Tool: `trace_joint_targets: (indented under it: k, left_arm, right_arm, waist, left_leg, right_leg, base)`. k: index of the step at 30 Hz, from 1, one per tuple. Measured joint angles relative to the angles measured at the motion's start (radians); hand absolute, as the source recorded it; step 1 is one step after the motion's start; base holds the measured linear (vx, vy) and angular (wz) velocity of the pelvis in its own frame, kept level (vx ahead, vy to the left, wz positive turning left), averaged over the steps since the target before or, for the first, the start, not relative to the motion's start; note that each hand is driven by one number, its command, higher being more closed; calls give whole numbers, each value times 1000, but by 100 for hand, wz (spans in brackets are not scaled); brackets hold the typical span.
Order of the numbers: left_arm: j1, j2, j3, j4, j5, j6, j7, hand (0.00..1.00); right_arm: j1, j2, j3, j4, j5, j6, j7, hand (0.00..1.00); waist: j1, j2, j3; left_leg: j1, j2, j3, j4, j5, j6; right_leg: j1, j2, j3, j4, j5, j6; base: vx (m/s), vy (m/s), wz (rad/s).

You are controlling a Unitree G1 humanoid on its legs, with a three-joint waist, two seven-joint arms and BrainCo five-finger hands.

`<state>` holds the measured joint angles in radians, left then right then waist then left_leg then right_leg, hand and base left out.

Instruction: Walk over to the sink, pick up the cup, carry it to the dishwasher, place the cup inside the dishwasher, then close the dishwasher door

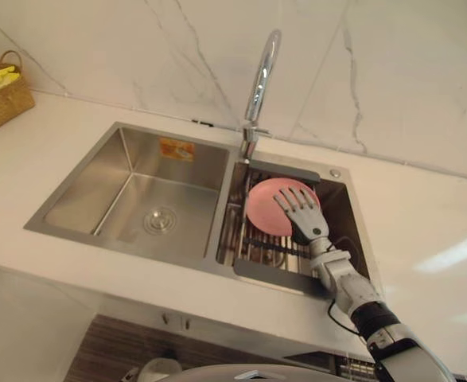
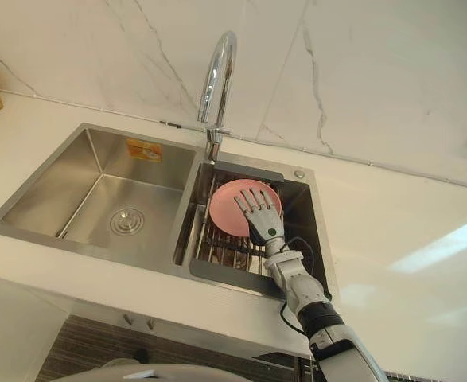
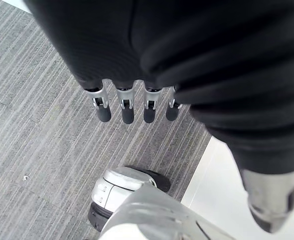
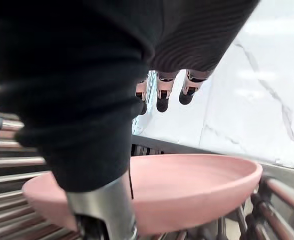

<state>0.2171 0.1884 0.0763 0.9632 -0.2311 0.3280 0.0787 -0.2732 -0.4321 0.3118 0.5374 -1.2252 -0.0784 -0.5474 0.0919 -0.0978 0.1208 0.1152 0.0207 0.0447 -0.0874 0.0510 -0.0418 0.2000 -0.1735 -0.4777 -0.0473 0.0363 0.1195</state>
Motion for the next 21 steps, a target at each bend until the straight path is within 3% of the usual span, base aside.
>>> trace_joint_targets:
  k: [10,21]
  left_arm:
    - [5,-1,-14,0,21,-19,-20,0]
    - [8,4,-18,1,39,-24,-27,0]
  right_arm:
    - [-6,3,22,3,-1,112,0,0]
    - [-14,21,20,25,-39,152,-91,0]
  waist:
    - [14,5,3]
    - [14,5,8]
  left_leg:
    - [-13,0,-20,0,3,-7]
    - [-24,0,-22,0,3,-8]
  right_leg:
    - [-2,1,-23,3,-5,-1]
    - [-13,0,-21,7,-6,-1]
  base:
    - [-15,5,6]
    - [0,0,0]
